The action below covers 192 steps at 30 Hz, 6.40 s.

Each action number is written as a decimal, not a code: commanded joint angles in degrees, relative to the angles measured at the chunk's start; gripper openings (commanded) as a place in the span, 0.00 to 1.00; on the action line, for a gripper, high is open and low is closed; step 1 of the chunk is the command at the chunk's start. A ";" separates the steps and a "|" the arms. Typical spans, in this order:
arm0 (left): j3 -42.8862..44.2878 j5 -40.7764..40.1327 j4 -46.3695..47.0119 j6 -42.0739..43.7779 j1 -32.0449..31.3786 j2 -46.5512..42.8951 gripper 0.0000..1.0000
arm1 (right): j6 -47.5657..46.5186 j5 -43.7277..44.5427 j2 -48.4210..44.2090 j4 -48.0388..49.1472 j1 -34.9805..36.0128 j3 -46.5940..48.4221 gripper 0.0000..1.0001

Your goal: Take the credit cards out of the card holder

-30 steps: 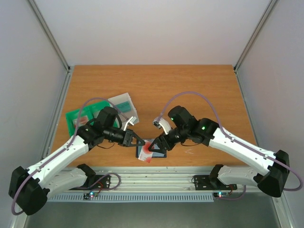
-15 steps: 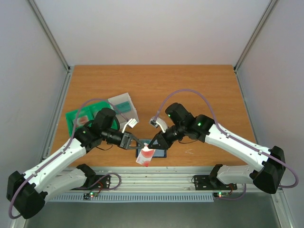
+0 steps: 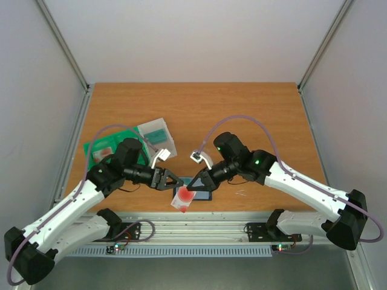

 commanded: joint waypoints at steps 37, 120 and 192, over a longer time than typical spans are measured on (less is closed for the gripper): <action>-14.64 -30.17 43.25 -40.80 0.11 -17.80 0.92 | 44.54 37.95 -9.54 41.38 0.09 -9.95 0.01; 15.54 -21.26 -15.36 11.97 69.07 16.88 0.00 | 27.70 10.91 -19.38 19.93 -12.03 -13.53 0.98; 21.26 -45.72 -13.41 6.22 60.85 30.70 0.73 | 22.10 22.61 -20.16 7.55 -11.97 -12.88 0.98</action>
